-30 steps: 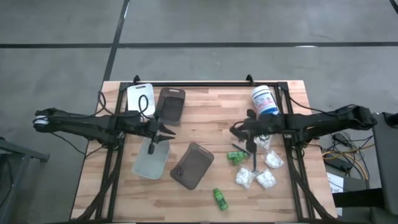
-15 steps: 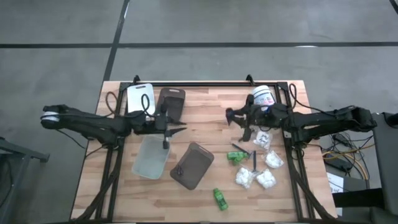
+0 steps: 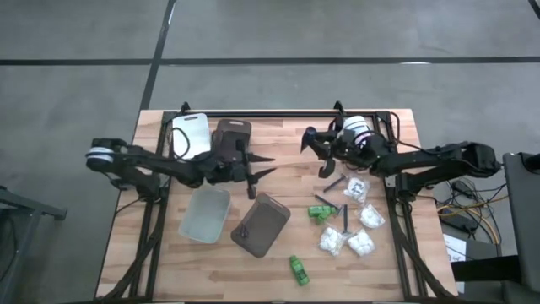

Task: Pick & Place Travel size toiletries
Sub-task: Put the blue shave cream into the bottom black transparent bin

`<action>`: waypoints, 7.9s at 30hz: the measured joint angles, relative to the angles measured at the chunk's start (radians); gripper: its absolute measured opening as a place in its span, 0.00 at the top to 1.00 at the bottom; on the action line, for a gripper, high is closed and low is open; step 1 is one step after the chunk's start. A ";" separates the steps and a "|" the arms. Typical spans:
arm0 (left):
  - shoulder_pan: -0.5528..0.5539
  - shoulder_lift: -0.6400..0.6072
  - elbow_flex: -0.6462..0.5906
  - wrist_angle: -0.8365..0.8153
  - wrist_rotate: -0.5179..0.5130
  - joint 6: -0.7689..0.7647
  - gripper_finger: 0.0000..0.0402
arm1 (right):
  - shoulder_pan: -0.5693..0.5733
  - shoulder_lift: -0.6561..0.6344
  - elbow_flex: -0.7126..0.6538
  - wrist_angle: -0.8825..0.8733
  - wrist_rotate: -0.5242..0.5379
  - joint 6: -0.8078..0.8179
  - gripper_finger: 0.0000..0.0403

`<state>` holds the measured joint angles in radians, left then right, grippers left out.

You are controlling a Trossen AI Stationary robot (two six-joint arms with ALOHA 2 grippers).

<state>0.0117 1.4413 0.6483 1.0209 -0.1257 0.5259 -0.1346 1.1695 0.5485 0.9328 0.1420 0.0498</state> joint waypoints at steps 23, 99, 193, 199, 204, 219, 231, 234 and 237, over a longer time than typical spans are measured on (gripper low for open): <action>0.053 0.198 0.254 0.018 -0.191 -0.071 0.44 | -0.008 0.217 0.162 0.081 -0.001 -0.024 0.79; 0.058 0.004 0.676 -1.875 0.312 -0.691 0.98 | -0.007 0.125 0.212 -0.688 -0.407 -0.103 0.33; 0.081 -0.250 -0.184 -0.215 0.172 -0.684 0.71 | -0.007 0.238 0.381 -0.713 -0.390 -0.126 0.67; 0.081 -0.247 -0.184 -0.209 0.172 -0.689 0.73 | -0.007 0.238 0.381 -0.713 -0.393 -0.132 0.67; 0.081 -0.247 -0.184 -0.207 0.175 -0.689 0.84 | -0.009 0.238 0.381 -0.714 -0.392 -0.132 0.69; 0.081 -0.248 -0.184 -0.246 0.188 -0.747 0.99 | -0.008 0.238 0.381 -0.727 -0.397 -0.089 0.50; 0.079 -0.248 0.106 -0.983 0.198 -0.735 0.99 | -0.008 0.238 0.381 -0.914 -0.396 -0.079 0.41; 0.075 -0.248 0.196 -1.169 0.199 -0.722 0.99 | -0.008 0.238 0.381 -0.961 -0.395 -0.079 0.39; 0.067 -0.248 0.278 -1.294 0.199 -0.710 0.99 | -0.008 0.238 0.381 -0.995 -0.394 -0.080 0.36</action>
<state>0.0792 1.1934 0.9260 -0.2736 0.0734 -0.1844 -0.1425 1.4075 0.9291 -0.0627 -0.2523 -0.0300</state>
